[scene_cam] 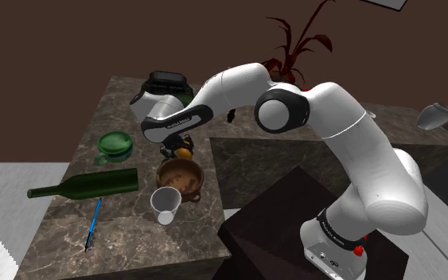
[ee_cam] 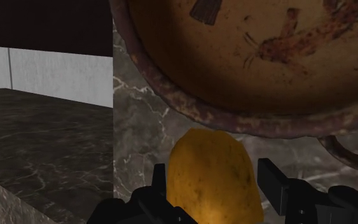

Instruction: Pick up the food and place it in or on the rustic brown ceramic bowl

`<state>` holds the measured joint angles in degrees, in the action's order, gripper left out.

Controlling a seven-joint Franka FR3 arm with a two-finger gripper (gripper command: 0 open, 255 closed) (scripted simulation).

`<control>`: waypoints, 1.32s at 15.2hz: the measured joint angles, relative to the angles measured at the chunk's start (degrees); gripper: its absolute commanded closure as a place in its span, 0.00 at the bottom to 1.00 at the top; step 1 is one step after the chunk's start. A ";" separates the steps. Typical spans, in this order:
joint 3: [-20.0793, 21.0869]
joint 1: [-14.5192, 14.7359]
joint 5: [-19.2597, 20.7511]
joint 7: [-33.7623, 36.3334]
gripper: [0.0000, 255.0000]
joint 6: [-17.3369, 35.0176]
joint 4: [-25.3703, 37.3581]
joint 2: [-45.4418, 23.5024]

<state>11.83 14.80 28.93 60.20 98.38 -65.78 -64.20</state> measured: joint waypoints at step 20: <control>1.43 -0.95 -1.37 -1.67 1.00 -6.18 -4.98 11.33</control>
<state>13.26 13.85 27.57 58.52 92.20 -70.75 -52.87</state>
